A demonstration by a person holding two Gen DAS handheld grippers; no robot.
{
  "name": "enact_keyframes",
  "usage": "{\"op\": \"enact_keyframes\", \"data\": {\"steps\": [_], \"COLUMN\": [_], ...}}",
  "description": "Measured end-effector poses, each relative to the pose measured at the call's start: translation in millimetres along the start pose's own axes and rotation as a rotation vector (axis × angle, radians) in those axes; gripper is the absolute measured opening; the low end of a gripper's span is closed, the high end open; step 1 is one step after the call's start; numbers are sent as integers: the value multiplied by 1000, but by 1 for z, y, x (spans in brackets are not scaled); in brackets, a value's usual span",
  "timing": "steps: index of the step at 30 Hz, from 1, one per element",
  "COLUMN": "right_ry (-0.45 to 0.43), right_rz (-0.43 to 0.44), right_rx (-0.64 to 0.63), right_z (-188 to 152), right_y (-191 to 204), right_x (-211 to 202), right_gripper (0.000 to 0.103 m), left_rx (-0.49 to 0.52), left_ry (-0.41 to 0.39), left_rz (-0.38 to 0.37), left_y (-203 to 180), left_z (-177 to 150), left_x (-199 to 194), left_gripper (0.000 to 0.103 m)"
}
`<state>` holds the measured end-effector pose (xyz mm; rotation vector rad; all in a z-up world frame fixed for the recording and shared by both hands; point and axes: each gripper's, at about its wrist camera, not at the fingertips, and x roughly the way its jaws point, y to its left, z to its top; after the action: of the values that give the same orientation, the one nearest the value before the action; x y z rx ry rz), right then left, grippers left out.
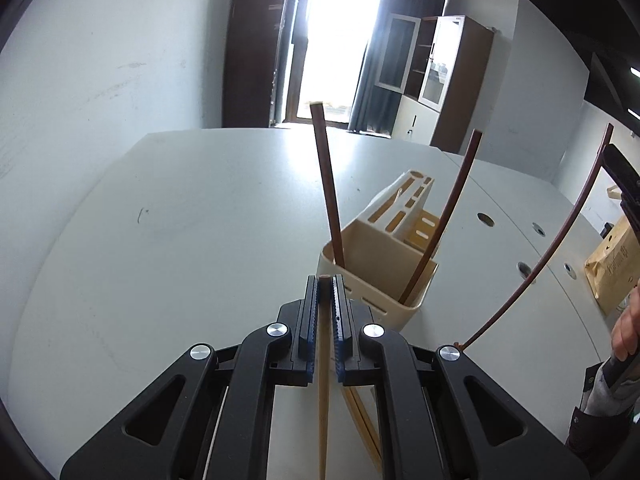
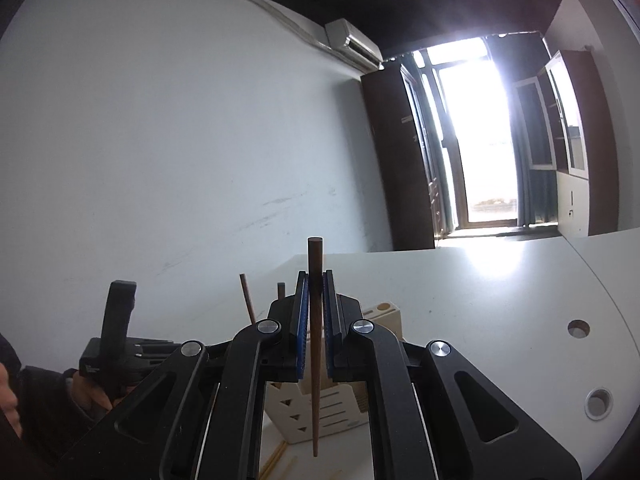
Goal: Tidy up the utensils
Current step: 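Lift both held chopsticks and insert them upright into the cream holder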
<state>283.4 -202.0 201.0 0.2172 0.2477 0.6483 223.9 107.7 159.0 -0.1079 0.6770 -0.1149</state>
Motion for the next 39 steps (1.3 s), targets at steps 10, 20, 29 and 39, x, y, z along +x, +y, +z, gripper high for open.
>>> {"op": "enact_keyframes", "data": {"steps": [10, 20, 29, 39], "right_ry": [-25, -75, -16, 61], "right_rz": [76, 93, 39, 7], "right_rx": [55, 66, -28, -53], "right_z": [46, 62, 37, 21], "right_y": [1, 20, 42, 32], "right_x": [38, 54, 67, 77], "right_gripper": [8, 8, 8, 8], "left_rx": [28, 29, -8, 16], "left_ry": [-149, -265, -326, -277], "left_rz": [-33, -54, -32, -30], "left_y": [-29, -49, -42, -24], "left_z": [71, 129, 145, 108], "left_x": [-55, -97, -88, -43], "left_gripper": [6, 6, 6, 6]}}
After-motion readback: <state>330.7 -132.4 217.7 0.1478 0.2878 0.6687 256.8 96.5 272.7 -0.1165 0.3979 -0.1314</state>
